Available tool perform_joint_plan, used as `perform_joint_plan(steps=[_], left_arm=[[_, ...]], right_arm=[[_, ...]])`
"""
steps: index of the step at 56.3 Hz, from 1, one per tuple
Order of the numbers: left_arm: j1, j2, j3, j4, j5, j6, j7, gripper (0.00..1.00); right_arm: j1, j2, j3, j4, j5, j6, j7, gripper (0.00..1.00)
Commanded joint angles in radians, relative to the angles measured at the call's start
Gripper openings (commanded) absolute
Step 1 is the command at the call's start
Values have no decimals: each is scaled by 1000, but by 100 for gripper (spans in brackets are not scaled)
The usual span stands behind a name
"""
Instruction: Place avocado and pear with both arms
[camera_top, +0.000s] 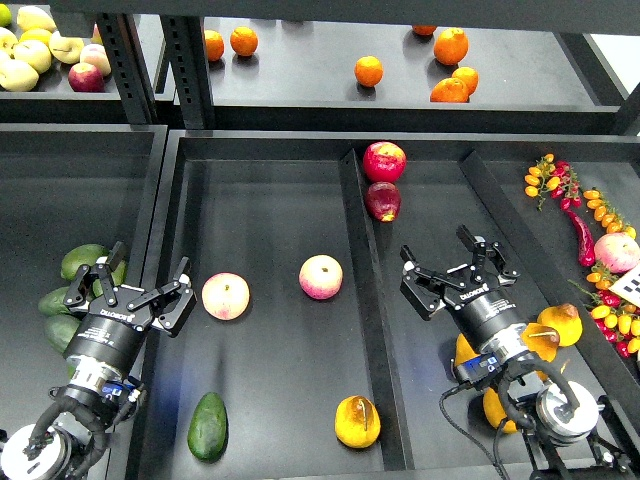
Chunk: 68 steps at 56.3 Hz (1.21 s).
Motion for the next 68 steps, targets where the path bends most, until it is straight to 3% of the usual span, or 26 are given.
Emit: perform_joint_plan(steps=[1,7,24,35,68], left_arm=[[-1,0,5,-1,1,-1,2,100],[0,0,3,-6,5,-1,25,100],[-7,0,-8,-7,10,-8,22,100],[-7,0,-17,5,-2,-114,23,100],[-10,0,-45,22,-38,-114,28,100]], right_arm=[[0,0,-9,2,1,0,0,100],[0,0,-7,2,1,0,0,100],[0,0,-9,2,-1,0,0,100],[0,0,-9,2,1,0,0,100],[0,0,-9,8,1,0,0,100]])
